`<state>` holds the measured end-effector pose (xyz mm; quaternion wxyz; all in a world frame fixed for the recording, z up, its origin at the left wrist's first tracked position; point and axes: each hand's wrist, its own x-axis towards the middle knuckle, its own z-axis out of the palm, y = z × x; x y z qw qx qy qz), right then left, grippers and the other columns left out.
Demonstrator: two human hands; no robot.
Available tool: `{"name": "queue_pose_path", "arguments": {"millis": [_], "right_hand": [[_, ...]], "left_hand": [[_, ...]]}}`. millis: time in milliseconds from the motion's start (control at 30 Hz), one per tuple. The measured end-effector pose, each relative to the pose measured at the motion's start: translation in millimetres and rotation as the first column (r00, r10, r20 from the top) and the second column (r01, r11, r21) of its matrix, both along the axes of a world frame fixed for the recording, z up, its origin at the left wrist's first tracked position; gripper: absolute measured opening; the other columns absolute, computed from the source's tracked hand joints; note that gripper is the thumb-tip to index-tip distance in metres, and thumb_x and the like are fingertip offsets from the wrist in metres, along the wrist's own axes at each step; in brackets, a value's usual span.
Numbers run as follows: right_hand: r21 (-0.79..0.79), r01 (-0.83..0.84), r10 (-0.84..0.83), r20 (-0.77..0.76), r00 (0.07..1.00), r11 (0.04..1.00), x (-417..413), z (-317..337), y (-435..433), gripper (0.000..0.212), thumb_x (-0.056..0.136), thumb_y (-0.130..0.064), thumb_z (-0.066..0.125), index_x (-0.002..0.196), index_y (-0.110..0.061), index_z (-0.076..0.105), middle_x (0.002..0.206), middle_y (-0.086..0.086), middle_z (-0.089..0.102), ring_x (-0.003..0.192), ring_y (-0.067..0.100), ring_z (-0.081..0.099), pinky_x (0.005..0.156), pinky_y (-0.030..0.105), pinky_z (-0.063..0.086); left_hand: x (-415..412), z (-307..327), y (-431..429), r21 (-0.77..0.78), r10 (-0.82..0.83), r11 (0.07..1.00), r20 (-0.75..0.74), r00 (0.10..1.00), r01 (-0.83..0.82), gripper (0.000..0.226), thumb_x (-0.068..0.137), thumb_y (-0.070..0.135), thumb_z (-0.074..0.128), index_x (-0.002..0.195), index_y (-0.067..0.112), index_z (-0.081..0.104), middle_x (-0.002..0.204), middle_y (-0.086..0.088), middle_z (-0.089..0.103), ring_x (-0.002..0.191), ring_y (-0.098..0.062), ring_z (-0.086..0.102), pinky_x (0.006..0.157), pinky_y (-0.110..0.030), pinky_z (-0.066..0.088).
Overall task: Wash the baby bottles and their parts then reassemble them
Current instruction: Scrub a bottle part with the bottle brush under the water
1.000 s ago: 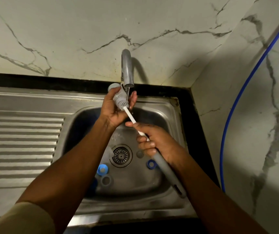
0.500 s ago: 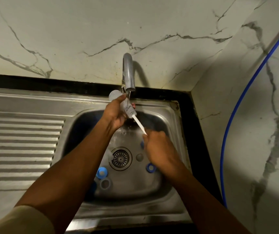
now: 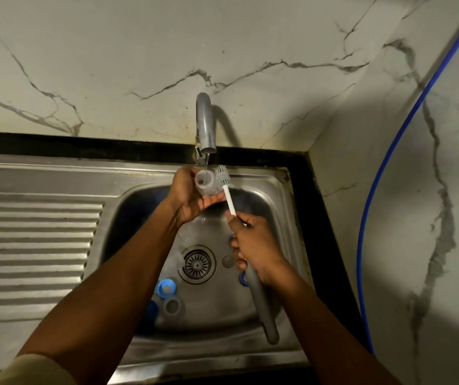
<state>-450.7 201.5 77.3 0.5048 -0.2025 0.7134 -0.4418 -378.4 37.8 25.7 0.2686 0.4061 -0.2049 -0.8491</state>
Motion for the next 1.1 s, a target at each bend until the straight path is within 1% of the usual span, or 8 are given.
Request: {"name": "queue_pose_path", "arguments": {"millis": [100, 167, 233, 333, 467, 633, 833, 1100], "right_hand": [[-0.019, 0.016, -0.016, -0.010, 1.000, 1.000, 0.4, 2.1, -0.4, 0.019, 0.105, -0.031, 0.049, 0.094, -0.034, 0.064, 0.056, -0.002, 0.041, 0.036, 0.006, 0.033, 0.036, 0.019, 0.029], [-0.034, 0.021, -0.022, -0.019, 1.000, 0.999, 3.0, 4.4, -3.0, 0.019, 0.105, -0.032, 0.048, 0.097, -0.030, 0.066, 0.055, -0.002, 0.041, 0.037, 0.007, 0.033, 0.035, 0.019, 0.029], [-0.039, 0.019, -0.018, 0.013, 1.000, 0.999, 6.8, 8.0, -6.5, 0.019, 0.105, -0.031, 0.048, 0.103, -0.026, 0.066, 0.055, -0.003, 0.042, 0.037, 0.006, 0.033, 0.036, 0.019, 0.029], [-0.029, 0.046, -0.042, 0.105, 0.994, 0.999, 9.0, 14.0, -9.2, 0.020, 0.106, -0.027, 0.047, 0.107, -0.018, 0.065, 0.056, -0.002, 0.041, 0.038, 0.006, 0.032, 0.036, 0.018, 0.029], [-0.026, 0.031, -0.024, 0.225, 0.974, 0.999, 3.7, 27.6, -12.7, 0.020, 0.104, -0.024, 0.051, 0.111, -0.010, 0.064, 0.054, -0.004, 0.043, 0.037, 0.005, 0.032, 0.034, 0.017, 0.027], [0.026, -0.068, 0.061, 0.214, 0.975, 0.997, 7.9, 41.5, -2.9, 0.018, 0.104, -0.023, 0.049, 0.108, -0.014, 0.065, 0.053, -0.004, 0.043, 0.038, 0.005, 0.031, 0.034, 0.018, 0.027], [0.025, 0.094, -0.097, 0.225, 0.970, 0.995, 13.0, 31.3, -20.9, 0.019, 0.104, -0.016, 0.045, 0.105, -0.009, 0.063, 0.050, -0.005, 0.043, 0.036, 0.005, 0.034, 0.034, 0.018, 0.029], [0.041, 0.018, -0.027, 0.228, 0.973, 0.999, 17.1, 38.0, -18.6, 0.015, 0.102, -0.018, 0.049, 0.105, -0.008, 0.060, 0.054, -0.003, 0.044, 0.036, 0.006, 0.034, 0.034, 0.018, 0.029]], "left_hand": [[11.2, 4.2, 2.4, -0.037, -0.091, 0.995, -0.006, 0.996, 0.091, 0.040, 0.106, 0.028, 0.037, 0.125, -0.001, 0.057, 0.098, -0.023, 0.074, 0.089, -0.037, 0.073, 0.082, -0.048, 0.061], [11.4, 1.5, 9.9, -0.166, -0.137, 0.973, 0.154, 0.978, 0.162, 0.051, 0.108, 0.049, 0.029, 0.118, 0.012, 0.063, 0.087, -0.014, 0.077, 0.079, -0.030, 0.076, 0.068, -0.042, 0.064], [8.3, 1.5, 18.3, -0.291, -0.142, 0.926, 0.323, 0.936, 0.241, 0.070, 0.100, 0.069, 0.012, 0.115, 0.024, 0.064, 0.089, -0.008, 0.078, 0.080, -0.027, 0.075, 0.073, -0.044, 0.063], [7.6, -1.4, 21.4, -0.414, -0.155, 0.869, 0.295, 0.943, 0.273, 0.067, 0.093, 0.075, 0.013, 0.118, 0.036, 0.060, 0.110, 0.002, 0.070, 0.102, -0.016, 0.068, 0.085, -0.039, 0.058], [16.6, -19.9, 19.4, -0.530, -0.195, 0.800, 0.216, 0.957, 0.283, 0.051, 0.093, 0.035, 0.067, 0.137, 0.019, 0.046, 0.127, -0.013, 0.065, 0.109, -0.025, 0.069, 0.084, -0.040, 0.059], [30.0, -38.0, 8.2, -0.517, -0.126, 0.821, 0.247, 0.961, 0.240, 0.057, 0.089, 0.011, 0.069, 0.141, 0.018, 0.045, 0.123, -0.011, 0.066, 0.114, -0.031, 0.067, 0.084, -0.042, 0.059], [9.6, -30.8, 26.1, -0.592, -0.092, 0.765, 0.289, 0.953, 0.253, 0.049, 0.082, -0.010, 0.069, 0.125, 0.010, 0.059, 0.105, -0.006, 0.073, 0.096, -0.020, 0.071, 0.076, -0.028, 0.059], [2.4, -24.2, 27.3, -0.554, 0.036, 0.829, 0.190, 0.981, 0.077, 0.030, 0.073, -0.002, 0.084, 0.095, 0.007, 0.067, 0.086, -0.010, 0.071, 0.081, -0.024, 0.070, 0.072, -0.034, 0.059]]}}
